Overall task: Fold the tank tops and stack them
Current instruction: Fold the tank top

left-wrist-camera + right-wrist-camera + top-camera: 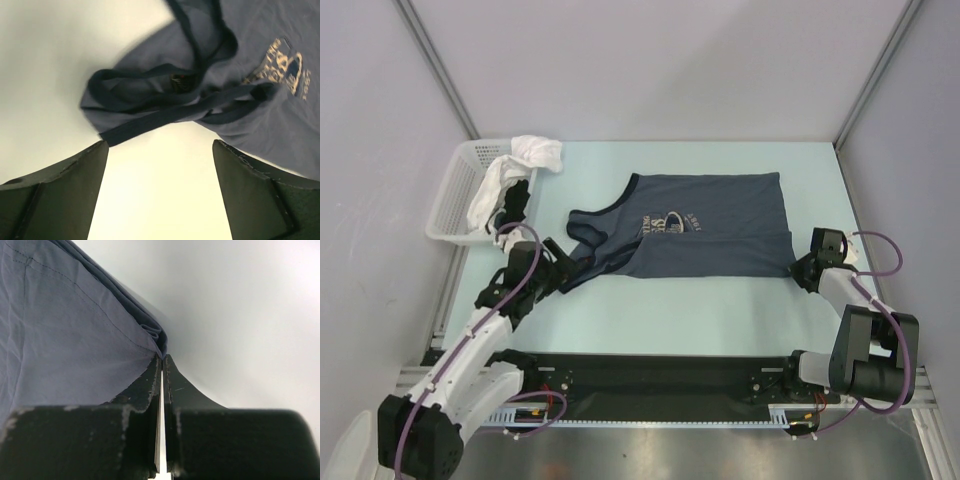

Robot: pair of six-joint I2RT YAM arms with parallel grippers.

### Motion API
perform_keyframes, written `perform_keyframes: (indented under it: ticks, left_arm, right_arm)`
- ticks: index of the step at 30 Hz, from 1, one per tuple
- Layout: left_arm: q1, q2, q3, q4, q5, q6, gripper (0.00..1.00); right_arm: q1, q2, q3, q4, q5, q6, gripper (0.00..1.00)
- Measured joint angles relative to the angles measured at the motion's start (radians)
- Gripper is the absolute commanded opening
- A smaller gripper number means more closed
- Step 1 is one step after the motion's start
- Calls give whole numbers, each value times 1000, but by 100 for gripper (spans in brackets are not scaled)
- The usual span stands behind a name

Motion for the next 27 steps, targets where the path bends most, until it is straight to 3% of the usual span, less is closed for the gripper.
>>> perform_keyframes:
  ticks: [5, 9, 15, 18, 22, 27]
  left_arm:
    - [79, -39, -60, -24, -21, -76, 84]
    - [156, 37, -63, -15, -5, -96, 78]
    - [174, 156, -91, 56, 56, -119, 67]
    - [175, 165, -121, 91, 77, -144, 47]
    - [176, 193, -149, 153, 90, -181, 3]
    - [261, 257, -145, 189, 116, -198, 4]
  right_arm:
    - [0, 0, -2, 0, -1, 0, 0]
    - [0, 0, -2, 1, -4, 0, 0]
    - [0, 0, -3, 1, -4, 0, 0]
    - [0, 0, -6, 1, -5, 0, 0]
    - [0, 0, -8, 1, -6, 0, 0]
    - [0, 0, -9, 1, -6, 0, 0]
